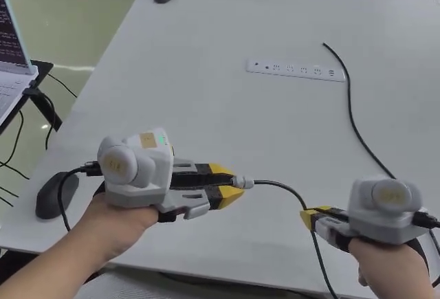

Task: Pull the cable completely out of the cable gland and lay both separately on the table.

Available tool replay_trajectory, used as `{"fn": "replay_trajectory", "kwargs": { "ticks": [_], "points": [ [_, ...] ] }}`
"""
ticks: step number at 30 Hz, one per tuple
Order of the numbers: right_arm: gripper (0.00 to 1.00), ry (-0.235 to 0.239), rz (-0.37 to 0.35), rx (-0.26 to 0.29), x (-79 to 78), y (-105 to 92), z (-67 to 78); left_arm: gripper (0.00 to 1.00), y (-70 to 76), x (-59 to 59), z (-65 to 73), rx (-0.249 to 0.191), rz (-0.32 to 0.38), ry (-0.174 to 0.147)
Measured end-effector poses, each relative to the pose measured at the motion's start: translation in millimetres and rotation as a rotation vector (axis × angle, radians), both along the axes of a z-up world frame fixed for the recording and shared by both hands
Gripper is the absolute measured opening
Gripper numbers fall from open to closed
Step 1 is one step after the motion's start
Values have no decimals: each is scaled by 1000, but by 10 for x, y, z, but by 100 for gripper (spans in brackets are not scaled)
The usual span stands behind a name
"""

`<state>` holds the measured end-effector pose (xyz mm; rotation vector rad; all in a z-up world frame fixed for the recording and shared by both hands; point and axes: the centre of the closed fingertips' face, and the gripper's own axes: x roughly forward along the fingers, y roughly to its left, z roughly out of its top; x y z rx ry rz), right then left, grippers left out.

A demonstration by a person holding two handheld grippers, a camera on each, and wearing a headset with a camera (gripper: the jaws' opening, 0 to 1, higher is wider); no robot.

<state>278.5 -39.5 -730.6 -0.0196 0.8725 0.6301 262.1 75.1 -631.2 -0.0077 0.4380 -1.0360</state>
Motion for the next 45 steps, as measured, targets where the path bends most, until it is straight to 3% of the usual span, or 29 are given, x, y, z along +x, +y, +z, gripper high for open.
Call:
{"fn": "replay_trajectory", "kwargs": {
  "ticks": [7, 11, 15, 16, 22, 27, 28, 30, 32, 45],
  "points": [
    [7, -42, 61, -45, -4, 40, 85, 15, -5, 14, 13, -1, 0, -2],
    [13, -77, 88, -50, 15, 77, 241, 15, 2, 26, 10, -3, 6, 4],
    [19, -192, 192, -57, 57, 211, 514, 15, 16, 39, 17, -7, 13, 8],
    [20, -242, 236, -60, 67, 280, 608, 15, 18, 40, 19, -8, 14, 9],
    [23, -441, 477, -145, 38, 618, 888, 15, 24, 35, 20, -12, 17, 14],
    [20, -467, 562, -145, -13, 829, 852, 15, 23, 37, 20, -12, 18, 16],
    [16, -508, 583, -157, 2, 870, 863, 15, 20, 38, 22, -14, 19, 17],
    [16, -492, 626, -166, -54, 931, 791, 15, 20, 39, 27, -14, 20, 15],
    [15, -511, 646, -190, -61, 961, 762, 15, 19, 38, 29, -15, 21, 17],
    [4, -557, 705, -217, -97, 1074, 773, 15, 16, 14, 11, -17, 20, 24]
  ]
}}
